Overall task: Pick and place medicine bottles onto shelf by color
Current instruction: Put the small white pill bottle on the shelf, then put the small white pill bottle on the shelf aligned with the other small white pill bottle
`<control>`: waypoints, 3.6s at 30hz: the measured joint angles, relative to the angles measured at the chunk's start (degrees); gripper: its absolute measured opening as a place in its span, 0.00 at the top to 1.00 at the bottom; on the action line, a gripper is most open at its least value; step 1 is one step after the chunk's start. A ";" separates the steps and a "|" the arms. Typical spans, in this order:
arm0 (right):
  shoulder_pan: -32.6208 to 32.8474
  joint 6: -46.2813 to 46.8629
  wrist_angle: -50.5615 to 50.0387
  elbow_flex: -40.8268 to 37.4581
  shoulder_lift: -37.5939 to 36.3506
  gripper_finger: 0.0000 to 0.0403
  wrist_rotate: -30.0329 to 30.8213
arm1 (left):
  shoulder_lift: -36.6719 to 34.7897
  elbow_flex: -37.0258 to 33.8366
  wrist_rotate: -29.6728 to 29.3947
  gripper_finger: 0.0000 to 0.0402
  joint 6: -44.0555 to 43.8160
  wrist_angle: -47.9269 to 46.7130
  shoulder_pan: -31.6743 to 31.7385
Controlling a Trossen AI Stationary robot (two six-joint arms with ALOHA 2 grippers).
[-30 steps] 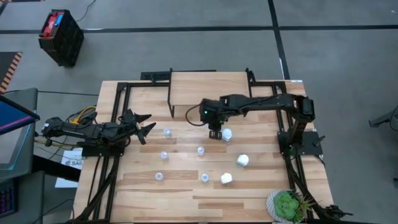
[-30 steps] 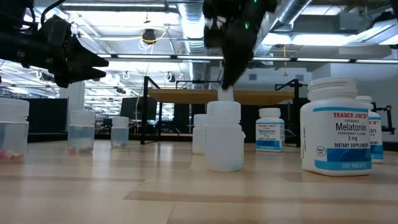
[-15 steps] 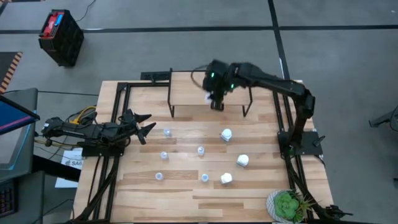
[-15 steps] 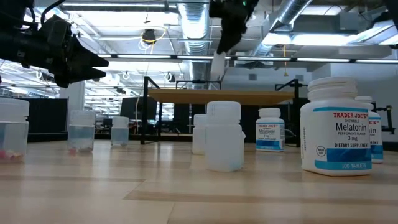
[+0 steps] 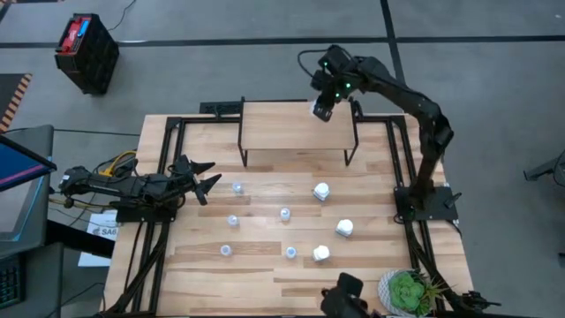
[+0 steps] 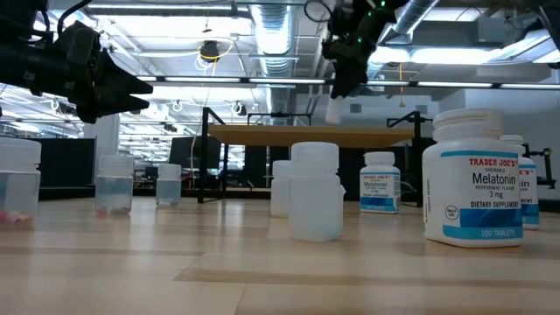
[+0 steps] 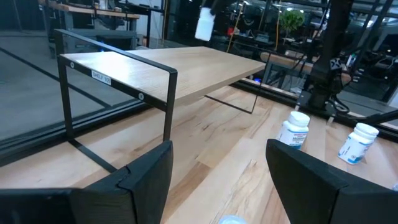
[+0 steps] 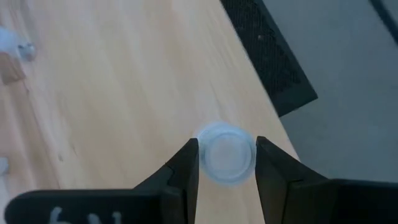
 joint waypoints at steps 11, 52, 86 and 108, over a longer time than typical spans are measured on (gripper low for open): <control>-0.54 0.84 2.73 -0.02 2.96 0.68 -0.28 | 0.01 0.00 0.00 0.39 0.00 -0.01 0.01; 15.46 6.91 -21.87 10.71 2.33 0.41 -0.49 | 0.02 0.00 0.02 0.39 0.00 -0.01 0.00; 49.98 24.94 24.32 -31.17 -11.36 0.41 6.42 | 0.00 -0.02 1.68 0.39 4.91 0.13 0.00; 46.28 24.02 37.37 -33.18 1.39 0.41 7.85 | 1.62 -0.13 3.45 0.39 5.86 0.78 0.00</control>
